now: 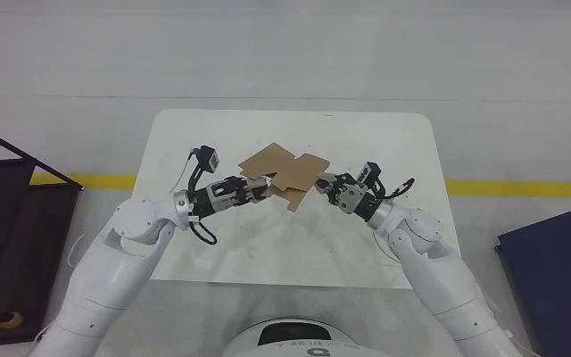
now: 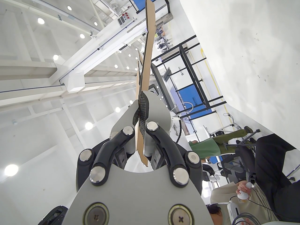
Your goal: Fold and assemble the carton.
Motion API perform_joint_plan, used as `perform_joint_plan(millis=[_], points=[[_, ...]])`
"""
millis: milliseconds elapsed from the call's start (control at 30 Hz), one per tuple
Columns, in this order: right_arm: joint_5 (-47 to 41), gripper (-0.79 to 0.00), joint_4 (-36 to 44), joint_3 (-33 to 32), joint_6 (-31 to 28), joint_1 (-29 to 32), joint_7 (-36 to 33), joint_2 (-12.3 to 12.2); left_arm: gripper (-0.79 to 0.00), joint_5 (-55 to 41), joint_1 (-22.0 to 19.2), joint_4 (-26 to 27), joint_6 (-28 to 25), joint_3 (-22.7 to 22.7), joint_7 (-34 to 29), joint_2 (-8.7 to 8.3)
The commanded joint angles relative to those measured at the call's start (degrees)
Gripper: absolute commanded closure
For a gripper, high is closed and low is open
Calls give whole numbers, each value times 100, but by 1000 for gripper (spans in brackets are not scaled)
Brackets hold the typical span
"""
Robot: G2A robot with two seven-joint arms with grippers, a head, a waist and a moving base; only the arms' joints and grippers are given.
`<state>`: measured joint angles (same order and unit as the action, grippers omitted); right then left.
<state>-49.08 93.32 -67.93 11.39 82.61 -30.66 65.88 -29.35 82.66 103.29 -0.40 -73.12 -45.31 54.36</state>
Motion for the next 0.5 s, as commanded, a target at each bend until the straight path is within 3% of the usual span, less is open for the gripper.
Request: perform_joint_plan(millis=[0,467], points=[[0,0,0,0,0,0,0,0,-179,70,-32,6,38,73,75,15],[0,0,0,0,0,0,0,0,-154,392,-279,31,334,410,614,122]])
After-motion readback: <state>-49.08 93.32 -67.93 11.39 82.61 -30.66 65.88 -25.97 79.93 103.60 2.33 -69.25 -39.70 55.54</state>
